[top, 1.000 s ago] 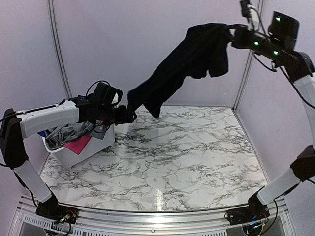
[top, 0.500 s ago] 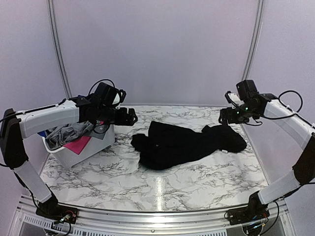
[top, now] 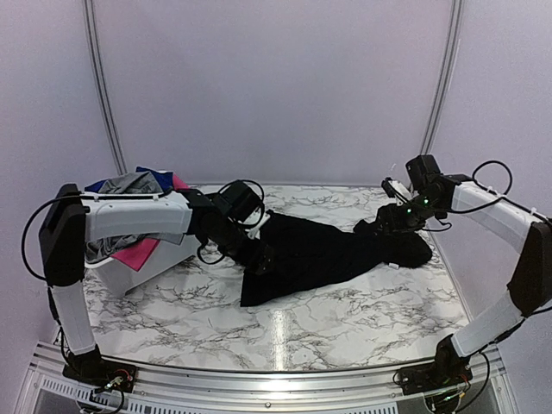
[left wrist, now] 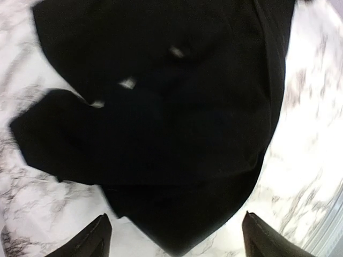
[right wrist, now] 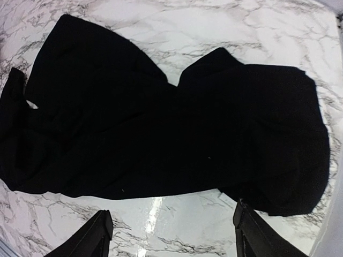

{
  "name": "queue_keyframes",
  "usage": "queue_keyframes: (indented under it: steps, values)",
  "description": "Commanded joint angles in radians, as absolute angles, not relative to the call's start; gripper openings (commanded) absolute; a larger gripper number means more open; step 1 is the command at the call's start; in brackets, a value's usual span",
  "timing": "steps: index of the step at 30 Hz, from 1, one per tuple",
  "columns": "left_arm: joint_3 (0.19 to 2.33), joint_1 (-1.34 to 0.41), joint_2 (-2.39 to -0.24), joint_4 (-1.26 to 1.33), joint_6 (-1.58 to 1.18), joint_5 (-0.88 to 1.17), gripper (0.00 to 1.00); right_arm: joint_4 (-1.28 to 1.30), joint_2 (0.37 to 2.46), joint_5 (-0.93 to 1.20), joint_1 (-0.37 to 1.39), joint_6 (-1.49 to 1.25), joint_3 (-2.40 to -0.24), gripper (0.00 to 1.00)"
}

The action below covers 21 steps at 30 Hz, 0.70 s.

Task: Fold and stack the mixed laundry pile
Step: Adjust the crumpled T-shirt at the center of the board, then pick up the crumpled T-shirt from the center of the board.

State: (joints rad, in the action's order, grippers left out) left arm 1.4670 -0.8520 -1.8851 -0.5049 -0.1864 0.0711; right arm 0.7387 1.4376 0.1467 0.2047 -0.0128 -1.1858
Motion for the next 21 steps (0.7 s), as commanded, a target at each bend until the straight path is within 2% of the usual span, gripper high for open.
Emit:
queue_keyframes:
  steps: [1,7,9,12,14,21]
  values:
    - [1.513,-0.866,-1.954,-0.577,-0.14,0.11,0.83,0.675,1.514,0.287,0.195,0.01,-1.197,0.73]
    - [1.597,-0.859,-2.063,-0.593,-0.131,0.008,0.68,0.676,1.629,0.253,0.193,0.022,-1.301,0.75]
    - [1.635,-0.84,-2.094,-0.597,-0.137,-0.02,0.53,0.676,1.659,0.252,0.186,0.02,-1.332,0.76]
    - [1.691,-0.774,-2.121,-0.595,-0.169,-0.029,0.19,0.682,1.691,0.267,0.181,0.023,-1.366,0.76]
    - [1.742,-0.709,-2.133,-0.591,-0.193,-0.032,0.0,0.685,1.69,0.266,0.177,0.025,-1.37,0.76]
    - [2.005,-0.58,-2.257,-0.607,-0.259,-0.08,0.0,0.677,1.676,0.272,0.166,0.017,-1.348,0.76]
